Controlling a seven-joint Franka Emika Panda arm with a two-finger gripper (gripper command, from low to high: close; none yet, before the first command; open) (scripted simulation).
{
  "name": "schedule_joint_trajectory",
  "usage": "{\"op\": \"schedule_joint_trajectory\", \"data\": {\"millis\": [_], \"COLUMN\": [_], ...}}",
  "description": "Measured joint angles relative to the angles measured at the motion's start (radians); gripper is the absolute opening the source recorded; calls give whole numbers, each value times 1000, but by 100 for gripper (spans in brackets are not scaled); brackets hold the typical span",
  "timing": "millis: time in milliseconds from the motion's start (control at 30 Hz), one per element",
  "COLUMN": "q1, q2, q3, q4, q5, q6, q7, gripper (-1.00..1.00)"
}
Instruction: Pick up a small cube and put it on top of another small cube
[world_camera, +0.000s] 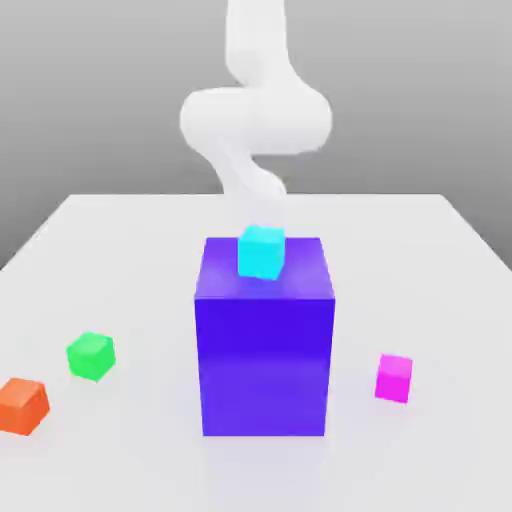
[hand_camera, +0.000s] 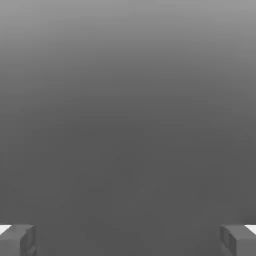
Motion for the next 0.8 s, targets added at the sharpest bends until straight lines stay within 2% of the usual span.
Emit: {"op": "schedule_joint_trajectory", "data": {"millis": [300,500,633,800], "q1": [230,359,417,470], "q2": [326,560,711,893], "q3": [24,81,126,68], "q4": [-229,-389,-487,-478], "q5": [39,49,-3,-102], "q6": [231,397,504,648], "q7": [-287,-476,-552,-505], "gripper": [0,0,0,0]}}
